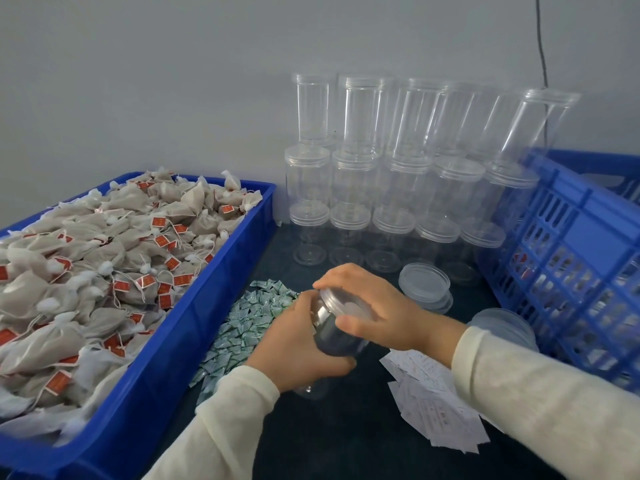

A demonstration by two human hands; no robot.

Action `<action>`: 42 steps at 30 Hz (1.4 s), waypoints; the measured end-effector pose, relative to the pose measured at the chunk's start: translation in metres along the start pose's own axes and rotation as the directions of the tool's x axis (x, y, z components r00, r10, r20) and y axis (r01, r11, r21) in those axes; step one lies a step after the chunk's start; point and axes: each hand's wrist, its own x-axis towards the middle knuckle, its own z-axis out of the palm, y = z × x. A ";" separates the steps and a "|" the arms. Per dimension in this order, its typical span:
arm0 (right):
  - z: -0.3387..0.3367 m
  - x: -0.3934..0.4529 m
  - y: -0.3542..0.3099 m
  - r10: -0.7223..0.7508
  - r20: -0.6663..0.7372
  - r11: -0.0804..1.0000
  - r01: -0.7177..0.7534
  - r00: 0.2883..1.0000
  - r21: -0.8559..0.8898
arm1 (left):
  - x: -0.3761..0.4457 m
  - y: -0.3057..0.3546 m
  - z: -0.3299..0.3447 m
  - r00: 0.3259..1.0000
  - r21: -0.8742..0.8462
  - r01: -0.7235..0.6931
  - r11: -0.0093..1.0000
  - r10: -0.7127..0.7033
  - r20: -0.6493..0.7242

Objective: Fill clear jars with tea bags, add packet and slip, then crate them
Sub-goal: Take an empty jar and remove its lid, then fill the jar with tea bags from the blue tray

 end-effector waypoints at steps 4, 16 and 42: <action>-0.020 0.002 -0.005 0.293 0.252 0.950 -0.310 0.923 0.030 | -0.010 -0.003 -0.009 0.972 0.434 -0.054 0.899 0.148 -0.185; -0.019 0.004 -0.013 0.608 0.579 0.248 -0.823 0.542 0.510 | -0.019 -0.007 0.004 0.821 0.799 -0.152 0.581 0.524 -0.225; -0.019 0.021 0.099 0.691 -0.425 0.700 -0.688 0.585 0.191 | -0.031 -0.025 -0.011 0.959 -0.206 -0.027 0.978 -0.033 -0.281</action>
